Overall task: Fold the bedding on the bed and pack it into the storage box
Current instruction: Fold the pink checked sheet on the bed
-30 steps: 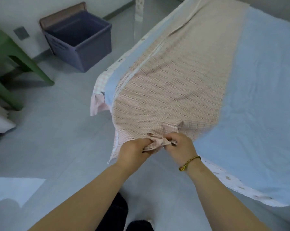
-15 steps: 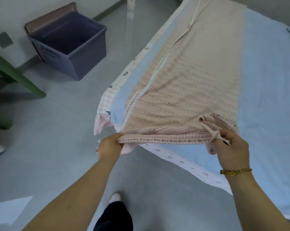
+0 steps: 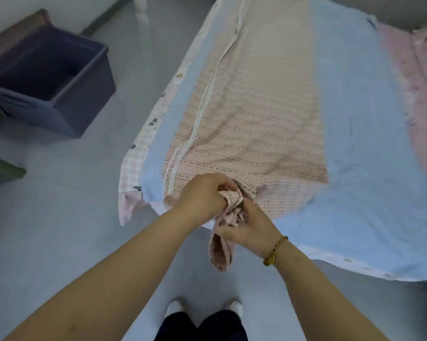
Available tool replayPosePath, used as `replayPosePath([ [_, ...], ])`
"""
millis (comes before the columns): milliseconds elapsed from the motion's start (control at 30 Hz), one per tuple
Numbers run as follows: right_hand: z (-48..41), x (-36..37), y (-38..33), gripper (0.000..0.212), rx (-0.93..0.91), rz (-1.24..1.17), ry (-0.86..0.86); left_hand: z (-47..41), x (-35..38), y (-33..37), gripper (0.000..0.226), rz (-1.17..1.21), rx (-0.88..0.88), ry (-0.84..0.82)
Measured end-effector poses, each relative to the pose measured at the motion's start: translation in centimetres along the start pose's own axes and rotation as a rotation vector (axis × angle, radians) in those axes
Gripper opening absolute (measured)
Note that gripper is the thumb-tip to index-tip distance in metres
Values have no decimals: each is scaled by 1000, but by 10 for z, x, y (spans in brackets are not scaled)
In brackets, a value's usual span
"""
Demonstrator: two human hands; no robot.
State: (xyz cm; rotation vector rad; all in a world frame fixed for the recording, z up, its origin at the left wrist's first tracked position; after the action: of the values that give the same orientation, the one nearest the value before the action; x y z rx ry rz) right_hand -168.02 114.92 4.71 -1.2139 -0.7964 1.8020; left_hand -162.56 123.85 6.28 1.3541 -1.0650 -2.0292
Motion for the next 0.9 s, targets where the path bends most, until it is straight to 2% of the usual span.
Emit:
replayPosePath([
  [33,-1,0,6,39,25,13,42,-1,4,-2,15,63,-3,-31],
  [100,0,-11,16,27,87,110,233,2,13,-5,16,207,5,-131],
  [167,2,-21,24,15,123,176,373,7,18,-7,24,322,21,-238],
  [233,4,-22,26,4,122,165,405,12,13,-15,33,434,6,-262],
  [267,5,-21,25,4,113,157,406,14,6,-23,34,534,-36,-222],
  [333,7,-22,25,14,88,144,423,17,-9,-55,29,786,-219,-30],
  [400,10,-21,23,22,69,123,436,30,-7,-99,20,973,-537,162],
  [433,10,-20,23,23,56,116,438,40,3,-117,17,994,-703,175],
  [500,13,-15,23,18,39,126,425,61,30,-134,36,969,-959,25],
  [567,13,-12,25,12,27,145,408,74,54,-131,63,1028,-1078,-156],
  [667,13,-12,31,14,21,134,398,74,71,-120,88,1143,-1128,-270],
  [767,15,-9,41,15,11,125,376,70,84,-108,85,1216,-1118,-355],
  [900,21,1,40,12,-75,162,314,61,85,-111,89,1254,-1073,-346],
])
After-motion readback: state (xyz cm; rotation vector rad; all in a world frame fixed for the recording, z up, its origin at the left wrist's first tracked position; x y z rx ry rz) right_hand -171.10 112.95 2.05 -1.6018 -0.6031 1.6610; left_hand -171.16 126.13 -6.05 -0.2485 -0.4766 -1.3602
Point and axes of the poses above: each hand's wrist, its own z-axis away from the middle knuckle, its own x-axis out of the palm, y = z × x, the point moved 7 cm from there along -z, towards the middle knuckle, and after that the axes turned 2 degrees about y, right-handed, at the moved point
